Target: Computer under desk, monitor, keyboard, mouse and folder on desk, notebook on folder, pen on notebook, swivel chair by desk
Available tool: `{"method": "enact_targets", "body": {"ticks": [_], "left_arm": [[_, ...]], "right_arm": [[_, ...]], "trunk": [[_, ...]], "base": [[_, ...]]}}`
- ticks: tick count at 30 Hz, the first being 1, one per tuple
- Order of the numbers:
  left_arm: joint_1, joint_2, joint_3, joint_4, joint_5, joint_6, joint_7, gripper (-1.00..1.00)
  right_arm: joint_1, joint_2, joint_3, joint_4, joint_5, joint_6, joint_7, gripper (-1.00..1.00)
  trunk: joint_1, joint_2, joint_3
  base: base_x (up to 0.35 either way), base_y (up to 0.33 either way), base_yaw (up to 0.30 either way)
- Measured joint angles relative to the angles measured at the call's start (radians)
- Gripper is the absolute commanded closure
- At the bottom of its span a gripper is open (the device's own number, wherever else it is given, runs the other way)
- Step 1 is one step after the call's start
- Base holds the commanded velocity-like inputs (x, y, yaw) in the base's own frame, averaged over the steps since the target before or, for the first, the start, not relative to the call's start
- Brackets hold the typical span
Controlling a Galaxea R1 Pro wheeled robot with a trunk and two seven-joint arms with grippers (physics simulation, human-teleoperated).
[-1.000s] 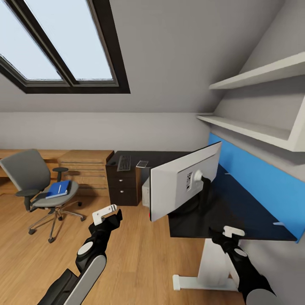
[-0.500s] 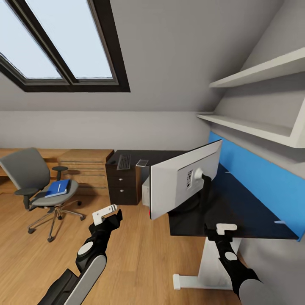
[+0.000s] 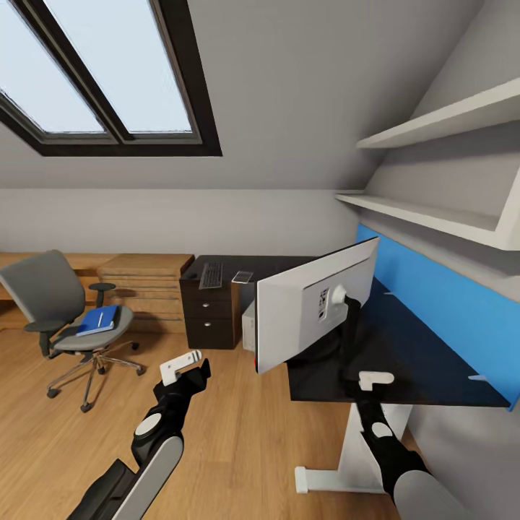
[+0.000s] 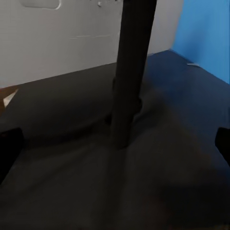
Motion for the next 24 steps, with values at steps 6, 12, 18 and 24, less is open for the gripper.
{"method": "enact_targets", "body": {"ticks": [6,12,18,24], "left_arm": [[0.000,0.003,-0.001,0.000,0.000,0.000,0.000,-1.00],[0.000,0.003,-0.001,0.000,0.000,0.000,0.000,-1.00],[0.000,0.003,-0.001,0.000,0.000,0.000,0.000,-1.00],[0.000,0.003,0.000,0.000,0.000,0.000,0.000,-1.00]], "right_arm": [[0.001,0.002,0.003,-0.009,-0.003,-0.008,0.015,-1.00],[0.001,0.003,0.003,-0.010,-0.004,-0.009,0.015,-1.00],[0.001,0.003,0.003,-0.010,-0.004,-0.014,0.017,-1.00],[0.001,0.003,0.002,-0.010,-0.003,-0.026,0.015,-1.00]], "trunk": [[0.000,0.000,0.000],[0.000,0.000,0.000],[0.000,0.000,0.000],[0.000,0.000,0.000]], "base": [[0.000,0.000,0.000],[0.000,0.000,0.000],[0.000,0.000,0.000],[0.000,0.000,0.000]]}}
